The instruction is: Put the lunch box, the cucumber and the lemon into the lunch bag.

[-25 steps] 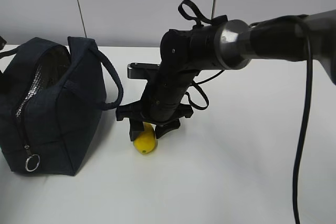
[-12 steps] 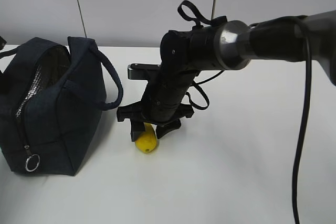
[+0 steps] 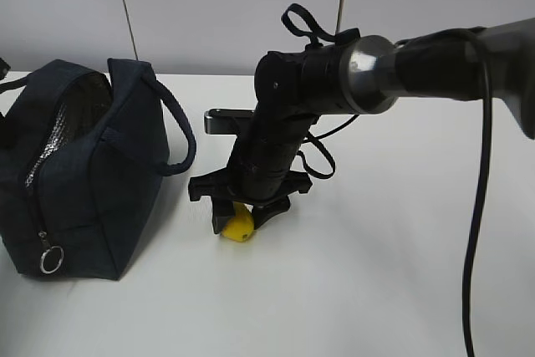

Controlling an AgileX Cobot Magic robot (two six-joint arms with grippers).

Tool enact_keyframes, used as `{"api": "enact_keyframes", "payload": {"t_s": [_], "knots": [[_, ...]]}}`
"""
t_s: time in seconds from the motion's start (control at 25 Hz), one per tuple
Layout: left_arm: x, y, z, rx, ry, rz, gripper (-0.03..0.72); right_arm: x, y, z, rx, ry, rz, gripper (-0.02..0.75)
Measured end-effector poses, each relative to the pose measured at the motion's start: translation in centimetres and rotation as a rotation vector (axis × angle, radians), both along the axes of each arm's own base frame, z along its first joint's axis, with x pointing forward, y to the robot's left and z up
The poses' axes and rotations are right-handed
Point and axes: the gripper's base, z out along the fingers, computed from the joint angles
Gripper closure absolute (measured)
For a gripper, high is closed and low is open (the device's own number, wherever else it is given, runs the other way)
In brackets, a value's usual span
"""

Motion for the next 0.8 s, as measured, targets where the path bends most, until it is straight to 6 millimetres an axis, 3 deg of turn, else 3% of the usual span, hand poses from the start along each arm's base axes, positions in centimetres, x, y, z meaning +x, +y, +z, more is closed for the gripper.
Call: {"api": "enact_keyframes", "payload": {"t_s": [0.8], "knots": [[0.0, 0.0, 0.0, 0.0, 0.0, 0.0, 0.694, -0.13, -0.2, 0.02, -0.028, 0.013, 0.02, 0.361]]}}
